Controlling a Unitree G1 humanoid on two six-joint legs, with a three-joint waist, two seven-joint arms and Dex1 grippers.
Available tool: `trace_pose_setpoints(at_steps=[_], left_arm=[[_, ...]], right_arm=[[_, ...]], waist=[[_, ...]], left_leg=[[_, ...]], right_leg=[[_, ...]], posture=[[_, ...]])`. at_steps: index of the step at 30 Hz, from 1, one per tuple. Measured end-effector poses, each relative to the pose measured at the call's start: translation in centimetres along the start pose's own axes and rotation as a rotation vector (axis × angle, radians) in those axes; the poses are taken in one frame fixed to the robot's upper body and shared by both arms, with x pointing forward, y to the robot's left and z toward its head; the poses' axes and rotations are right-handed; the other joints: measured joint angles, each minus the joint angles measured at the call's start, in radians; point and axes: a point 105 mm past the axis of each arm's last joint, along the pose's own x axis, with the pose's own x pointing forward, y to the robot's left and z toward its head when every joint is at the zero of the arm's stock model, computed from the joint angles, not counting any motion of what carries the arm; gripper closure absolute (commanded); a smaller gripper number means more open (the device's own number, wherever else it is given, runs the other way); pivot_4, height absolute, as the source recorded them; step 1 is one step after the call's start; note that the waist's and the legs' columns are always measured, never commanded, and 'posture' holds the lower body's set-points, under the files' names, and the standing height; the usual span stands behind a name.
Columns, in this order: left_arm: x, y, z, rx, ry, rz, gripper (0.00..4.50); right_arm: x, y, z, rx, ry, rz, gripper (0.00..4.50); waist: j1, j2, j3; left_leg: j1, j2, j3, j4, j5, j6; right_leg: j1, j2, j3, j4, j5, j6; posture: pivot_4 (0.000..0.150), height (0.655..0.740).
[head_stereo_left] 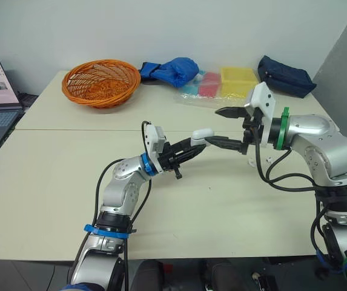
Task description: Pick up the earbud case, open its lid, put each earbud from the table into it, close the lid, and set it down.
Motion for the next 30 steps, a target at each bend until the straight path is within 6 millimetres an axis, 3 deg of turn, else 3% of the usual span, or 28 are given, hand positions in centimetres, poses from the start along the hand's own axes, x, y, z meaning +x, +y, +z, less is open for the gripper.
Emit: trace_pose_setpoints(at_steps=[10, 18, 21, 24, 26, 30], left_arm=[[0.1, -0.1, 0.0, 0.003, 0.0, -0.015, 3.75], [-0.9, 2.1, -0.5, 0.055, 0.011, 0.117, 3.75], [-2.2, 3.0, 0.1, 0.095, 0.005, 0.181, 3.75], [-4.3, 3.2, 0.4, 0.139, 0.007, 0.253, 3.75], [-5.0, 3.1, 0.0, 0.133, 0.012, 0.287, 3.75], [-5.2, 2.4, -0.1, 0.161, 0.029, 0.287, 3.75]], right_arm=[[-0.4, -0.2, 0.1, 0.063, -0.011, -0.006, 0.06], [-3.3, -0.1, 0.9, 0.179, 0.004, 0.03, 0.06], [-5.6, -1.5, -1.7, 0.274, 0.092, -0.134, 0.06], [-7.5, -2.8, -7.0, 0.314, 0.22, -0.374, 0.06], [-7.5, -2.0, -10.3, 0.359, 0.283, -0.424, 0.06], [-6.5, -1.5, -12.4, 0.313, 0.269, -0.497, 0.06]], waist=[[0.0, 0.0, 0.0], [0.0, 0.0, 0.0], [0.001, 0.0, 0.0], [-0.001, 0.0, 0.0], [-0.001, 0.001, 0.001], [-0.003, 0.001, 0.001]], left_leg=[[0.0, 0.0, 0.0, 0.0, 0.0, 0.0], [-0.001, 0.0, 0.0, -0.001, 0.0, 0.0], [-0.002, 0.0, 0.0, -0.001, 0.0, 0.0], [-0.002, 0.0, 0.0, -0.002, 0.0, 0.0], [-0.002, 0.0, 0.0, -0.002, 0.0, 0.0], [0.0, 0.0, 0.0, -0.001, 0.0, 0.0]], right_leg=[[0.0, 0.0, 0.0, 0.0, 0.0, 0.0], [0.0, 0.0, 0.0, -0.001, 0.0, 0.0], [-0.001, -0.001, 0.0, -0.002, 0.0, 0.0], [-0.001, -0.001, 0.002, -0.002, 0.0, 0.0], [-0.002, -0.001, 0.002, -0.001, 0.0, 0.0], [0.0, 0.0, 0.002, -0.001, 0.0, 0.001]], posture=[[0.15, 0.74], [0.15, 0.74], [0.15, 0.74], [0.15, 0.74], [0.15, 0.74], [0.15, 0.74]])
